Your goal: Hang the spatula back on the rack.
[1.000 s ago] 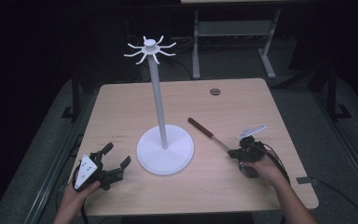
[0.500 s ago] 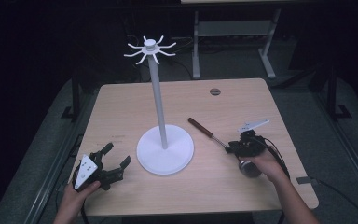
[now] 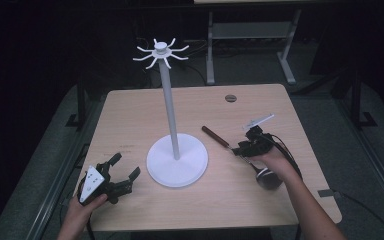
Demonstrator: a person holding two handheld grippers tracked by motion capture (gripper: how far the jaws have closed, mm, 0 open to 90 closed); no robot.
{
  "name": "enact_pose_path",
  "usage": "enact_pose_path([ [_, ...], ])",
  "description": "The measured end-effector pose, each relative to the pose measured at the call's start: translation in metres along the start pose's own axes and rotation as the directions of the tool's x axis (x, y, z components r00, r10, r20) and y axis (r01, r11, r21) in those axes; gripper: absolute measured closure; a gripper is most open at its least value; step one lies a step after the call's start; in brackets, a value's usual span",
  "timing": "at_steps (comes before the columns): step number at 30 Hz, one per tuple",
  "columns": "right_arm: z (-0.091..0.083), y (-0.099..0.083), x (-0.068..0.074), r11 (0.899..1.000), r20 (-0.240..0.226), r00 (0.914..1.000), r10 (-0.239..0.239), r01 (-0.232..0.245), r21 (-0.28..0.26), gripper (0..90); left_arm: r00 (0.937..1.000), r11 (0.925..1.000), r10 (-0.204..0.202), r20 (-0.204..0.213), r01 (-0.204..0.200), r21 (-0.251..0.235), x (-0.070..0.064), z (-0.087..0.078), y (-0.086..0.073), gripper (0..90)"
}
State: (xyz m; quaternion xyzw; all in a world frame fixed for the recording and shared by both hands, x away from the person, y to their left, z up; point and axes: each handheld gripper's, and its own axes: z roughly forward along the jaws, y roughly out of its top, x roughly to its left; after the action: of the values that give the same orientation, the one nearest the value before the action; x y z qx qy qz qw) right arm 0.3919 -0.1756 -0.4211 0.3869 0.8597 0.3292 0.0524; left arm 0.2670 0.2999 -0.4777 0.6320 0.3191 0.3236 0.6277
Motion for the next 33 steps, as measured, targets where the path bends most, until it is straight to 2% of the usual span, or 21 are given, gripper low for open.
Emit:
enact_pose_path([
  [7, 0.002, 0.019, -0.004, 1.0, 0.008, 1.0, -0.003, 0.003, 0.019, 55.3, 1.0, 1.0, 0.0, -0.002, 0.0, 0.002, 0.0, 0.0, 0.0, 12.6],
  [16, 0.013, 0.043, -0.005, 0.996, 0.009, 0.9994, -0.032, 0.032, 0.083, 54.3, 1.0, 1.0, 0.001, -0.003, -0.001, 0.002, 0.0, 0.0, 0.0, 12.6],
  [20, 0.022, 0.054, -0.004, 0.991, -0.007, 0.9988, -0.049, 0.049, 0.123, 53.1, 1.0, 1.0, 0.002, -0.003, -0.002, 0.004, 0.0, 0.0, 0.0, 12.6],
  [25, 0.035, 0.063, -0.003, 0.983, -0.002, 0.9977, -0.068, 0.067, 0.17, 53.8, 1.0, 1.0, 0.0, -0.002, 0.0, 0.003, 0.0, 0.0, 0.0, 12.6],
  [33, 0.056, 0.071, -0.007, 0.963, -0.008, 0.9971, -0.076, 0.076, 0.26, 59.3, 1.0, 1.0, 0.0, 0.001, 0.0, -0.002, 0.0, 0.0, 0.0, 12.6],
])
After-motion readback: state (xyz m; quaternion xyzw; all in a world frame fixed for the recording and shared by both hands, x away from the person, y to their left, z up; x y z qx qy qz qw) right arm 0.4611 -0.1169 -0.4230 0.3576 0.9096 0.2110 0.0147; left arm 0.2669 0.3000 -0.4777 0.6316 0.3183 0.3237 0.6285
